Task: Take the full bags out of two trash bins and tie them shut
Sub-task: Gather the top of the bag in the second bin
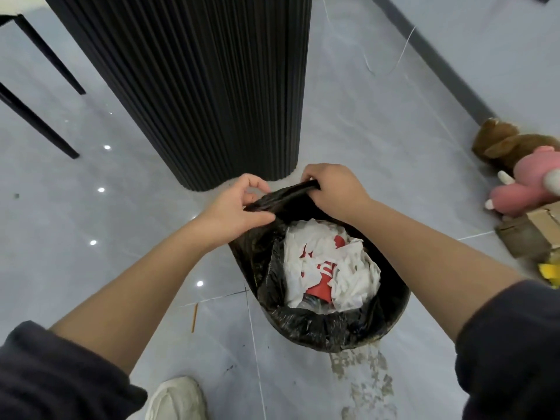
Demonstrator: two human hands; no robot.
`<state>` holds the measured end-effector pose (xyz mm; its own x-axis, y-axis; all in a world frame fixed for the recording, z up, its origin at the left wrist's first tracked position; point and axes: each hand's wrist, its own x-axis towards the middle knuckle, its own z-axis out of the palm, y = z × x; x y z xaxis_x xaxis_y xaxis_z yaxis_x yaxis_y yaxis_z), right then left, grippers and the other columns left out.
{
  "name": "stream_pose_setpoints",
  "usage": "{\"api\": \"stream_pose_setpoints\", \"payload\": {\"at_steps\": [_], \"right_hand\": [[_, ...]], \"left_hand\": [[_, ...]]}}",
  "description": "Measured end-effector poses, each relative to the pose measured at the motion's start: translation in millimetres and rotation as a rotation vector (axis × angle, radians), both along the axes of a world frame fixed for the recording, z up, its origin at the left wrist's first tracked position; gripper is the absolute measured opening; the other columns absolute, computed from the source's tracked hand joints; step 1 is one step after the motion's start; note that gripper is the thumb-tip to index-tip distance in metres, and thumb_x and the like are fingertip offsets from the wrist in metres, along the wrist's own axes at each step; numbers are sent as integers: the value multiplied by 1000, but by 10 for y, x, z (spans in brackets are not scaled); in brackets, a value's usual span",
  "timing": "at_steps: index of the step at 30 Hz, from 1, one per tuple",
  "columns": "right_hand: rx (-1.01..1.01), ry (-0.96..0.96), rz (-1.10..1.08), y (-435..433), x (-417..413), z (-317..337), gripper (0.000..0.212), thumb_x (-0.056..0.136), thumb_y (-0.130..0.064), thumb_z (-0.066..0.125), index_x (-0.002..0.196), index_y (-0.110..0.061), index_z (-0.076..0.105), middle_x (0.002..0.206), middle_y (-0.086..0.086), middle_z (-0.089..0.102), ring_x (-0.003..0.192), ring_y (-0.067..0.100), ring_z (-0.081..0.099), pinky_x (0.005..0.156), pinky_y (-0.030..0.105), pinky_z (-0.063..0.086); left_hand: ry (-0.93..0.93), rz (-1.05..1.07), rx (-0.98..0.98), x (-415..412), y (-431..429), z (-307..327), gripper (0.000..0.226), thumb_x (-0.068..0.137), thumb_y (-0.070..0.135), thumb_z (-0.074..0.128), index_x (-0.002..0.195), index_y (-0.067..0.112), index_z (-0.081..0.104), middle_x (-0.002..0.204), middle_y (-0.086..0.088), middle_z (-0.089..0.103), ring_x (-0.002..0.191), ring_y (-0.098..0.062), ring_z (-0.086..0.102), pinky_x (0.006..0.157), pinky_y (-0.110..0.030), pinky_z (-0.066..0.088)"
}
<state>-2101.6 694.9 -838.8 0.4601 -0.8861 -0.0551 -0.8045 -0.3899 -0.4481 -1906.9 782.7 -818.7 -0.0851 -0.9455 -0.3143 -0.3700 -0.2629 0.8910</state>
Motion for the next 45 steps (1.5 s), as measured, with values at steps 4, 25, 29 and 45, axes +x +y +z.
{"api": "stream_pose_setpoints", "payload": {"at_steps": [4, 25, 29, 45], "right_hand": [[15, 154, -222, 123, -335, 60, 25, 82, -9, 47, 100, -20, 62, 91, 8, 63, 78, 29, 51, 62, 30, 37], [375, -146, -820, 602, -1345, 74, 27, 93, -10, 34, 73, -3, 50, 74, 12, 50, 81, 31, 46, 69, 31, 37], [434, -3, -773, 685, -1426, 170, 37, 97, -21, 34, 107, 7, 57, 106, 24, 56, 102, 38, 52, 82, 34, 41], [667, 156, -369, 843, -1726, 418, 22, 95, -23, 53, 92, -3, 63, 76, 11, 62, 65, 25, 59, 54, 28, 52]], "left_hand": [[-624, -6, 67, 23, 115, -118, 10, 87, 27, 63, 93, 21, 57, 85, -5, 64, 76, -21, 61, 62, -31, 49], [-31, 583, 610, -22, 597, -15, 24, 94, 24, 49, 85, 5, 61, 79, -13, 66, 66, -27, 63, 64, -33, 54], [-466, 66, 620, 153, 723, 56, 50, 87, 54, 52, 94, 7, 67, 94, -11, 71, 82, -25, 66, 73, -31, 50], [-545, -370, 772, 154, 666, 391, 16, 83, 26, 69, 92, 14, 65, 87, -1, 69, 77, -14, 63, 69, -24, 49]]}}
